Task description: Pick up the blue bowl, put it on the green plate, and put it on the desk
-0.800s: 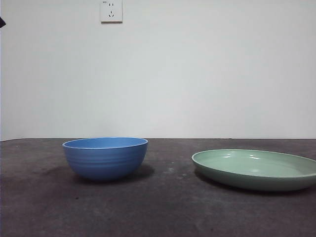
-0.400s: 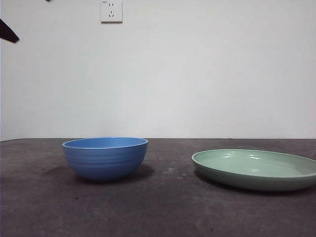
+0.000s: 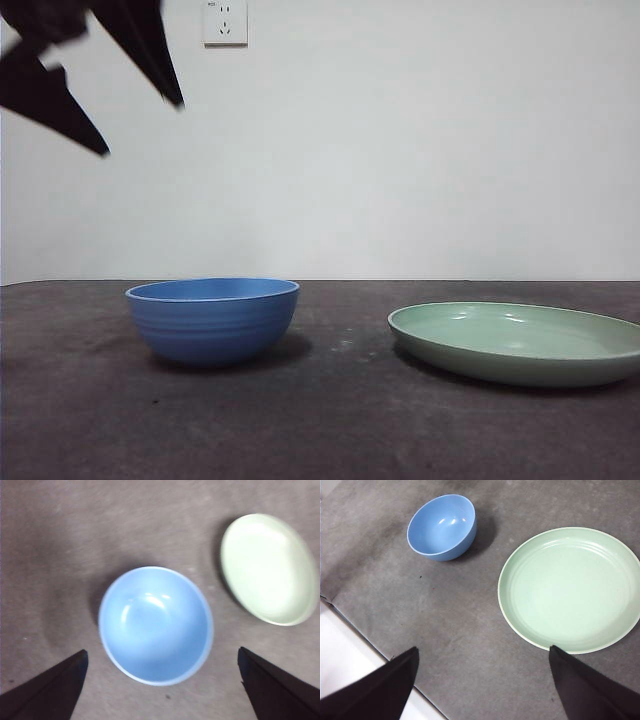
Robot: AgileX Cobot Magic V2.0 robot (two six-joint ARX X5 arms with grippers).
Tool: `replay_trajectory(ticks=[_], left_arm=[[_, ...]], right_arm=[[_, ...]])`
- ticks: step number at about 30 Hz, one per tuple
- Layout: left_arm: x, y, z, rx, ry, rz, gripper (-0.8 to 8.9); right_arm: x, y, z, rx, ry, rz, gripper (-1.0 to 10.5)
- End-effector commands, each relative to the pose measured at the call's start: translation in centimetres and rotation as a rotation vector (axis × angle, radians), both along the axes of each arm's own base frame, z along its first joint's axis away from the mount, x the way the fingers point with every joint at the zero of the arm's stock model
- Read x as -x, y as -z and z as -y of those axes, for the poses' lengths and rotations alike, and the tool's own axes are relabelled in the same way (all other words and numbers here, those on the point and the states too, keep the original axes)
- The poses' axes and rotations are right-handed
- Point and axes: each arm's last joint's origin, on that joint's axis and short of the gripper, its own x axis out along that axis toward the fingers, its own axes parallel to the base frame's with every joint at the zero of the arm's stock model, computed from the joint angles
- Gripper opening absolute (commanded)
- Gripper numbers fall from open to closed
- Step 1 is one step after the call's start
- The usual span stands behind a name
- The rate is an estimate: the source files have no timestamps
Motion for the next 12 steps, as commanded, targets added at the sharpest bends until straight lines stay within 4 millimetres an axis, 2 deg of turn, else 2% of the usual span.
replay_trajectory(ticks=[1, 5, 12], left_arm=[[-2.0, 1.4, 0.8, -0.065, -0.017, -0.030, 4.65], [-4.0, 4.1, 1.6, -0.144, -0.020, -0.087, 4.66], [-6.3, 8.0, 2.4, -0.170, -0.016, -0.163, 4.66]], right_arm=[[-0.1, -0.6, -0.1, -0.012, 0.002, 0.017, 4.2], [-0.1, -0.6, -0.1, -0.012, 0.002, 0.017, 4.2], [-0.1, -0.6, -0.1, -0.012, 0.002, 0.022, 4.2]])
